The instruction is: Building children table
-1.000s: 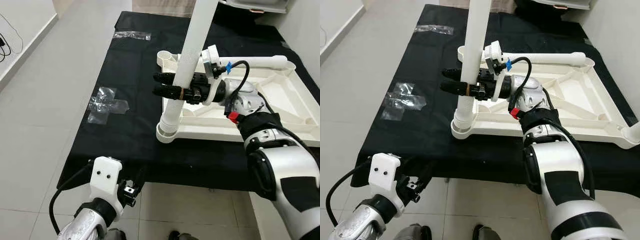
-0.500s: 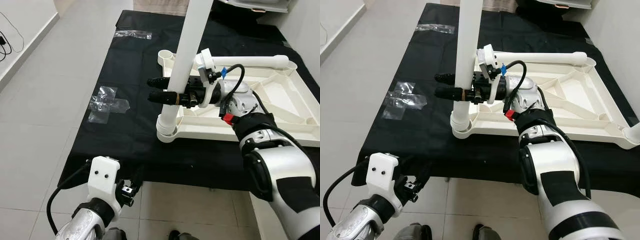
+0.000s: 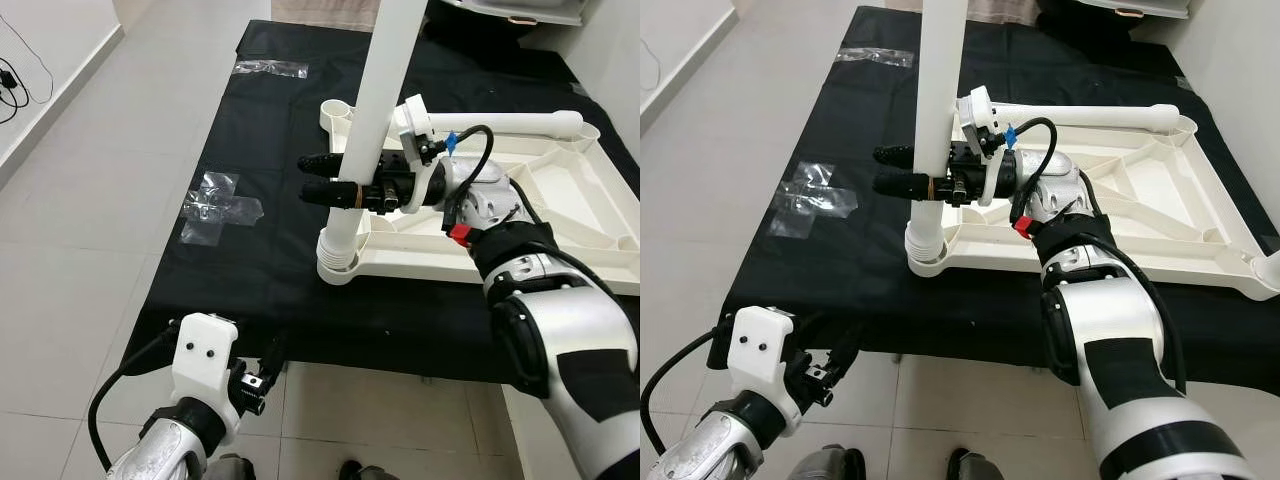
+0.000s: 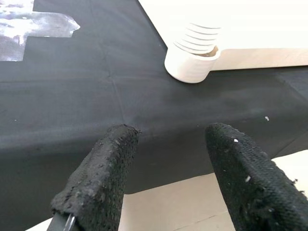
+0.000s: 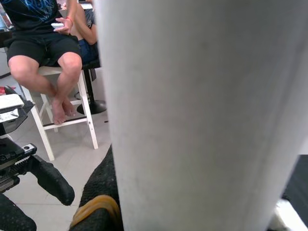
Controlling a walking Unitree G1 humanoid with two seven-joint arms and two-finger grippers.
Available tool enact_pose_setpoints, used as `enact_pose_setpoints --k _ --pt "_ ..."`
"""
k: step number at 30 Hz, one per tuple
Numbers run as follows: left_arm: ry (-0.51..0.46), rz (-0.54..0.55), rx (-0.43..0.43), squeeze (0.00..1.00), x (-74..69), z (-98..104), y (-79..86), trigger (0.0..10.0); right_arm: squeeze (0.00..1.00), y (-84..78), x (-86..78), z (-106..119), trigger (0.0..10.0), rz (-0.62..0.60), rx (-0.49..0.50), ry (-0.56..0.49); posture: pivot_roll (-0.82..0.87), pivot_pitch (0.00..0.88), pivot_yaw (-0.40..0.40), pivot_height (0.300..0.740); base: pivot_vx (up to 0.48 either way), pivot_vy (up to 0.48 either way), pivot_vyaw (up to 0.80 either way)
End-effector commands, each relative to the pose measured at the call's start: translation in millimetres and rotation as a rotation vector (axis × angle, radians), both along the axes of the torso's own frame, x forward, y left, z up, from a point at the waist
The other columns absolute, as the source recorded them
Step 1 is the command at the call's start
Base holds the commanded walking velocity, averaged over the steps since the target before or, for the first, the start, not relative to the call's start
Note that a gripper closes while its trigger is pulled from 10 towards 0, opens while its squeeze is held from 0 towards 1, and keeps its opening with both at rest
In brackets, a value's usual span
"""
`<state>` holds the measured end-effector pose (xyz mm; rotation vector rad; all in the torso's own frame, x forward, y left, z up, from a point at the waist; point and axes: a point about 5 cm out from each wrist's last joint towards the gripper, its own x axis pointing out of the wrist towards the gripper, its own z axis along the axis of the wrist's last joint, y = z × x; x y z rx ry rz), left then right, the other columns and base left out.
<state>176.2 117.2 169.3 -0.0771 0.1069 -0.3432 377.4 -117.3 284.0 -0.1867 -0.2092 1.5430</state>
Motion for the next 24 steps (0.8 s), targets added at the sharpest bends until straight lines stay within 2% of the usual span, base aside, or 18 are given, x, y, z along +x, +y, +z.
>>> enact_pose_setpoints --k 1,11,19,24 --pt "0.020 -0.001 0.011 0.00 -3.1 -1.9 1.2 10.0 0.00 -5.8 -0.8 -7.2 10.0 0.012 -0.056 0.031 0.22 0.252 -0.094 0.740 0.000 0.000 0.00" --pt "0.030 -0.001 0.014 0.00 -4.9 -3.4 1.8 10.0 0.00 -11.8 -1.0 -4.3 10.0 0.008 -0.051 0.032 0.22 0.248 -0.092 0.740 0.000 0.000 0.00" --pt "0.033 -0.007 0.020 0.00 -4.0 -4.8 1.3 10.0 0.00 -14.7 -0.3 10.8 10.0 0.003 -0.001 0.017 0.21 0.245 -0.083 0.740 0.000 0.000 0.00" --pt "0.027 -0.004 0.021 0.00 -2.3 -2.4 2.1 10.0 0.00 -10.7 -1.0 -0.8 10.0 0.014 -0.031 0.038 0.21 0.255 -0.085 0.740 0.000 0.000 0.00"
